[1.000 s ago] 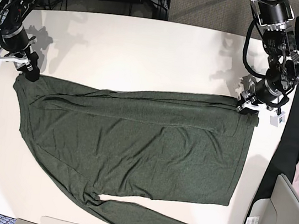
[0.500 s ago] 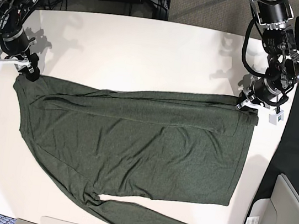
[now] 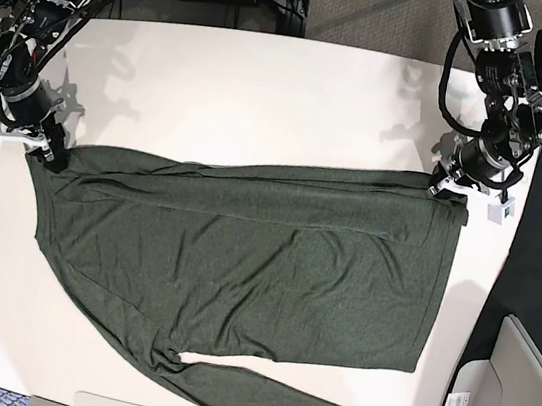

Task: Fold the T-shirt properly
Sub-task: 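Drag the held shoulder edge with both grippers, stretching the shirt flat, then lower the shoulder edge onto the table and open both grippers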

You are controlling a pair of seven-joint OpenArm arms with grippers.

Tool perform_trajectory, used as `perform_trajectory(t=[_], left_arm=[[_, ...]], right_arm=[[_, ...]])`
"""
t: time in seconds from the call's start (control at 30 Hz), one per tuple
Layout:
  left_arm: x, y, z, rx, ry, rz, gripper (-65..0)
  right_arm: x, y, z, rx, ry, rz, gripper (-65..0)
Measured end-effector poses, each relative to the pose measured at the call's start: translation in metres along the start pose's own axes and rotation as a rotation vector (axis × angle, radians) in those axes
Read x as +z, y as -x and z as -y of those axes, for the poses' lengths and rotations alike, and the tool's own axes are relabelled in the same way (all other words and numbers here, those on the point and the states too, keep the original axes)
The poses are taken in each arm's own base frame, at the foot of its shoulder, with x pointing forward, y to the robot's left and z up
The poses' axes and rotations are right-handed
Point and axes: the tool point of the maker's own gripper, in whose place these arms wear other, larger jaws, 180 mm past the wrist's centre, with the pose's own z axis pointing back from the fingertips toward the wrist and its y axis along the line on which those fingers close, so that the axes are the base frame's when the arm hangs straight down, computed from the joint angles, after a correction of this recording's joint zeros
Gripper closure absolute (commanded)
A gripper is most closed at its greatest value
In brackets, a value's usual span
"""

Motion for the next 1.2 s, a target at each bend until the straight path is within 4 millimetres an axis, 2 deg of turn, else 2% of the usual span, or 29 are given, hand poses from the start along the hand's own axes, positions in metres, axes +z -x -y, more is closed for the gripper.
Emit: perform_trajectory(t=[0.03,0.13,0.23,0.37,0.53,0.67,0.87,1.0,1.2], left_arm=[[0.000,0.000,0.000,0.001,0.000,0.001,0.0],[0.001,0.001,-0.002,0.002,-0.002,0.001,0.0],[0.009,0.005,-0.004,-0.019,-0.011,0.004,0.0],[0.023,0.014,-0.010,-0.053,-0.036,-0.003,0.0],[0.033,0.023,-0.016,-0.071,-0.053,-0.013,0.0],[0.046,0.032,-0.022,-0.102,-0.076,-0.019,0.0],[0.070,0.040,-0.031,-0.168,-0.100,-0.026,0.0],[0.082,0.048,-0.049,-0.187,-0.148,-0.050,0.0],[0.094,0.049,-0.052,-0.200,-0.155,-0.041,0.0]], right_arm=[[0.000,0.000,0.000,-0.001,0.000,0.000,0.0],[0.001,-0.001,0.001,0.003,0.000,-0.002,-0.9],[0.009,0.001,0.004,-0.013,-0.012,-0.025,-0.7],[0.039,0.006,0.030,0.029,0.069,-0.033,-0.7],[0.068,0.015,0.035,0.120,0.111,-0.042,-0.7],[0.086,0.024,0.037,0.110,0.100,-0.045,-0.7],[0.120,0.025,0.056,0.091,0.139,-0.024,-0.7],[0.143,0.023,0.058,0.100,0.147,-0.011,-0.7],[0.166,0.015,0.063,0.111,0.168,0.016,-0.7]])
